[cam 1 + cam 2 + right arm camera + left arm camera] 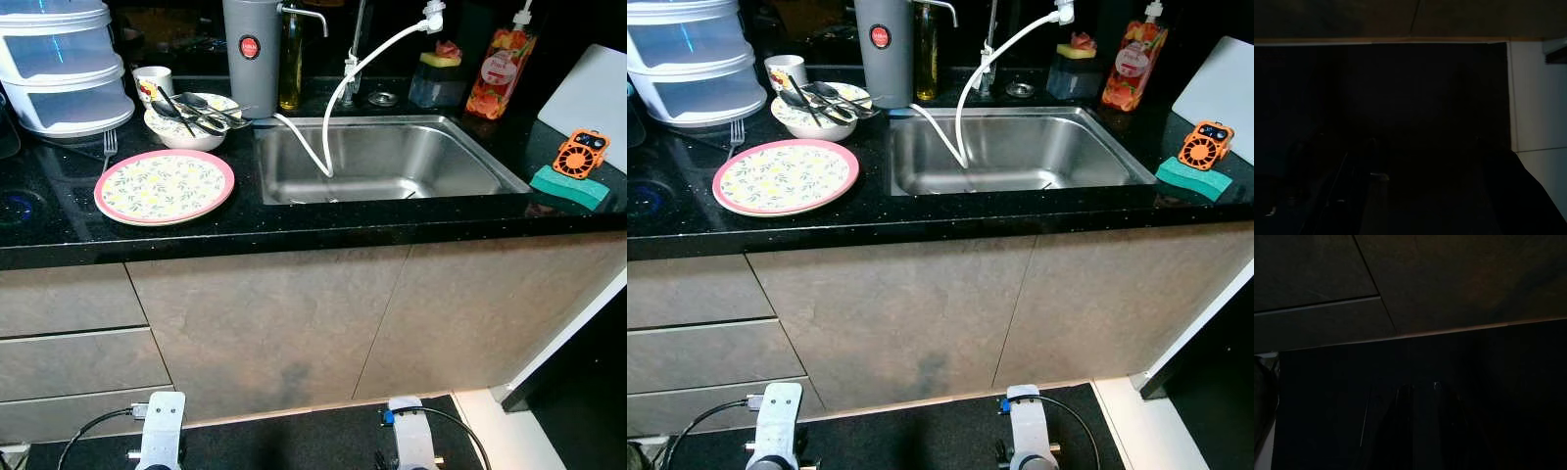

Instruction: Kitchen organization

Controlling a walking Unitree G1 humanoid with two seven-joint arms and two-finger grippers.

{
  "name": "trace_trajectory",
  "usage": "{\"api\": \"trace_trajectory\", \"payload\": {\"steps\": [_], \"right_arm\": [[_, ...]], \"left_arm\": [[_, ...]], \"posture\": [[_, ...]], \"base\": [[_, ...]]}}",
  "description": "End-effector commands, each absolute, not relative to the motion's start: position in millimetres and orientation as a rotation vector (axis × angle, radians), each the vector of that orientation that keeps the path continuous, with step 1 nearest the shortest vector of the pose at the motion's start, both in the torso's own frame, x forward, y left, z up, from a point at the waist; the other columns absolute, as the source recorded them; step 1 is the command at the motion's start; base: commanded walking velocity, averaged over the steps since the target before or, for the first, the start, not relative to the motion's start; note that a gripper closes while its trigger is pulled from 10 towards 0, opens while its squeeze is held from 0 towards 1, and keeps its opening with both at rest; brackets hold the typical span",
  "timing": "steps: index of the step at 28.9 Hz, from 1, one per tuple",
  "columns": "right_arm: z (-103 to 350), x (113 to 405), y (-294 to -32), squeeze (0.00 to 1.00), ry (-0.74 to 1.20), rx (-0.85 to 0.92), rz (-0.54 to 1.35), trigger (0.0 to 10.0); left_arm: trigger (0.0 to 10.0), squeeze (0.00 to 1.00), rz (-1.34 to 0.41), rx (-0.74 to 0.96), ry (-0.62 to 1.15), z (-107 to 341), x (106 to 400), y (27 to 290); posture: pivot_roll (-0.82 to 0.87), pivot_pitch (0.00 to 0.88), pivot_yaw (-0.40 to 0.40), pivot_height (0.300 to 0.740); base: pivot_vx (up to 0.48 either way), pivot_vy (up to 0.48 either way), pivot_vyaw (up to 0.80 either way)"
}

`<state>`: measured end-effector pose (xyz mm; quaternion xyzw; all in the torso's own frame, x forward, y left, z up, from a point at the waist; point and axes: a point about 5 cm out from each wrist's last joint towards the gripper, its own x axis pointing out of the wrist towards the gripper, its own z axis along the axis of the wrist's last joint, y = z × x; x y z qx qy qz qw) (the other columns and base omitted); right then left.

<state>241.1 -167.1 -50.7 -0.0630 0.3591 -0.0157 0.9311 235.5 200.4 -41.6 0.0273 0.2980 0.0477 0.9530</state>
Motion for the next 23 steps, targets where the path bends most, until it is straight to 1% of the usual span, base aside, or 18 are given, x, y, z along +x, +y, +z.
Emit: {"api": "trace_trajectory", "payload": {"steps": [1,5,7,12,15,23], "right_arm": [[-57.4,231.3,-171.5,0.0,0.776,-0.147,-0.039,10.0],[-56.9,231.2,-176.9,0.0,0.774,-0.166,-0.031,10.0],[-57.5,229.9,-177.5,0.0,0.775,-0.161,-0.042,10.0],[-57.7,229.5,-178.3,0.0,0.776,-0.171,-0.038,10.0],[-58.6,227.8,-178.9,0.0,0.776,-0.17,-0.044,10.0],[-59.1,226.1,-180.7,0.0,0.772,-0.174,-0.044,10.0]], "left_arm": [[10.0,0.0,0.095,0.063,0.641,-47.6,227.6,201.2],[10.0,0.0,0.1,0.078,0.643,-46.7,229.0,202.9],[10.0,0.0,0.099,0.075,0.639,-46.2,229.5,203.1],[10.0,0.0,0.102,0.078,0.634,-44.7,232.4,202.2],[10.0,0.0,0.098,0.074,0.623,-43.3,234.3,200.3],[10.0,0.0,0.094,0.063,0.626,-44.1,233.5,199.1]], "posture": [[0.0,0.133,-0.027,0.74],[0.0,0.148,-0.024,0.74],[0.0,0.133,-0.023,0.74],[0.0,0.14,-0.025,0.74],[0.0,0.126,-0.027,0.74],[0.0,0.127,-0.022,0.74]], "base": [[0.0,0.0,0.0],[0.0,0.0,0.0],[0.0,0.0,0.0],[0.0,0.0,0.0],[0.0,0.0,0.0],[0.0,0.0,0.0]]}}
